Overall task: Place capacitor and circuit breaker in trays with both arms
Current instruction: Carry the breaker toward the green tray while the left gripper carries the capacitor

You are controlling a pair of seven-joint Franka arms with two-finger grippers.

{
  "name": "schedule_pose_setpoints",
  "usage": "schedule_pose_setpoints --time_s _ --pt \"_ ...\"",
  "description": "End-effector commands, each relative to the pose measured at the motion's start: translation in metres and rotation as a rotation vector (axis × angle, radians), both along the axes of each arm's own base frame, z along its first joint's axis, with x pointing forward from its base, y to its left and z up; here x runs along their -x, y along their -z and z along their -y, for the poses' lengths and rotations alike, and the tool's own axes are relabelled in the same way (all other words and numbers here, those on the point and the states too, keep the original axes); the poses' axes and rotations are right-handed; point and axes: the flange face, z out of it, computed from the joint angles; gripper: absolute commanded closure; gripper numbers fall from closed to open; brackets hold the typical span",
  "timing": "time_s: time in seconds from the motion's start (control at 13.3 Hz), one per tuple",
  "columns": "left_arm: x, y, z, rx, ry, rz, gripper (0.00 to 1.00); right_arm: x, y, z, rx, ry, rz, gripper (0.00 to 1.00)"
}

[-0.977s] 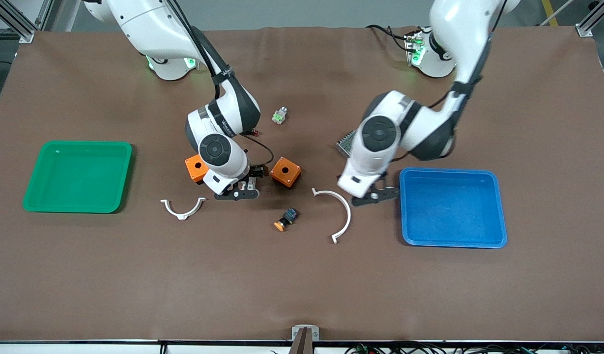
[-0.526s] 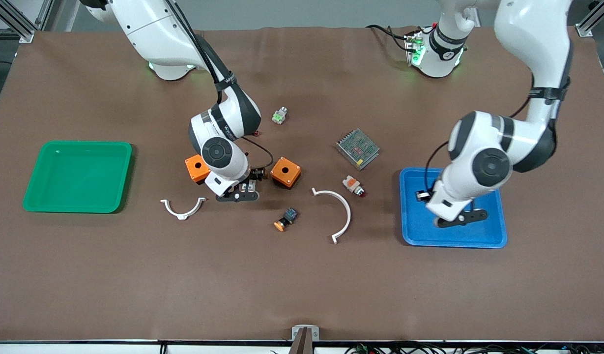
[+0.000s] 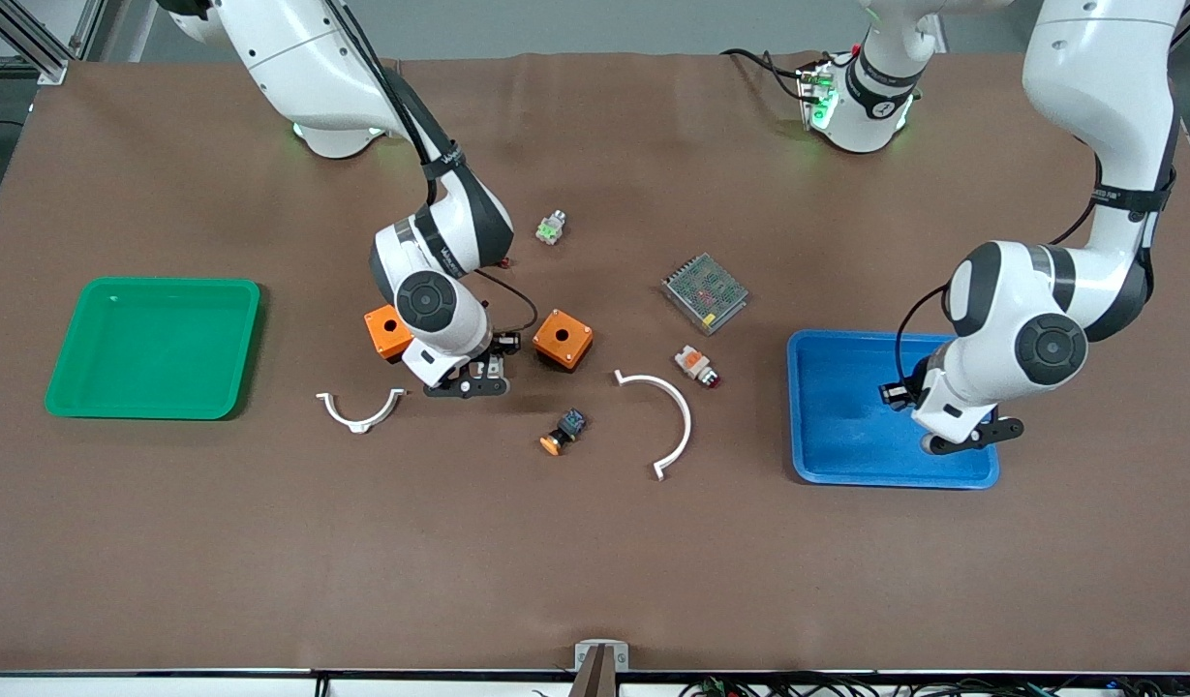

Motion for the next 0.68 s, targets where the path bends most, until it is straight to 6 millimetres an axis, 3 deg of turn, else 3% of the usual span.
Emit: schedule_pose_setpoints --time_s 0.0,0.23,0.38,0.45,0.53,0.6 --pt "0.004 0.021 -0.008 0.003 0.013 0.001 0.96 -0.023 -0.065 0.043 -0.021 0.07 -0.055 0.8" --pt "0.004 0.042 -0.017 0.013 0.029 -0.019 0.89 -0.041 -0.144 0.096 -0.015 0.13 -0.118 0.8" --pt "0.003 0.049 -0.018 0.018 0.041 -0.025 0.7 -0.05 -0.18 0.167 -0.015 0.124 -0.153 0.8" --pt "0.003 0.051 -0.019 0.017 0.04 -0.027 0.54 -0.054 -0.189 0.21 -0.024 0.106 -0.16 0.8" --pt "0.002 0.049 -0.017 0.017 0.039 -0.022 0.22 -0.058 -0.192 0.255 -0.045 0.09 -0.17 0.8" --pt "-0.001 0.034 -0.017 0.013 0.041 -0.008 0.0 -0.061 -0.193 0.3 -0.062 0.071 -0.167 0.8"
